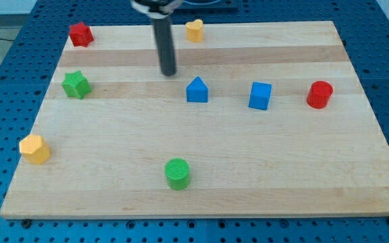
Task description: Push the green star to the left of the blue triangle
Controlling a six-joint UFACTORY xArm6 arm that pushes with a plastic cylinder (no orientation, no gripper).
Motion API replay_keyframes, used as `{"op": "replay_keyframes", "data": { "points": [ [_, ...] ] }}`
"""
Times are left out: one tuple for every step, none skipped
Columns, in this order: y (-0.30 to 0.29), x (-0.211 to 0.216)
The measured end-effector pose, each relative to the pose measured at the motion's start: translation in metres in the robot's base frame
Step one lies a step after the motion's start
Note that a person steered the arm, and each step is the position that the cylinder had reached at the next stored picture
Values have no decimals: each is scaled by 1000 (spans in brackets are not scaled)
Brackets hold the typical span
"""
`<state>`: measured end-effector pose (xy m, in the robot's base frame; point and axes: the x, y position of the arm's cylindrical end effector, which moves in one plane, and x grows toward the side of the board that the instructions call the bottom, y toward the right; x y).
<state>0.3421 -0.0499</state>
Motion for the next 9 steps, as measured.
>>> {"op": "replay_keyframes", "data": {
  "points": [
    [30,32],
    [37,43],
    [-1,-5],
    [-98,-28],
    [-197,-33],
    [-228,-18],
    [-207,12],
    [-195,34],
    [-250,36]
  ]
}}
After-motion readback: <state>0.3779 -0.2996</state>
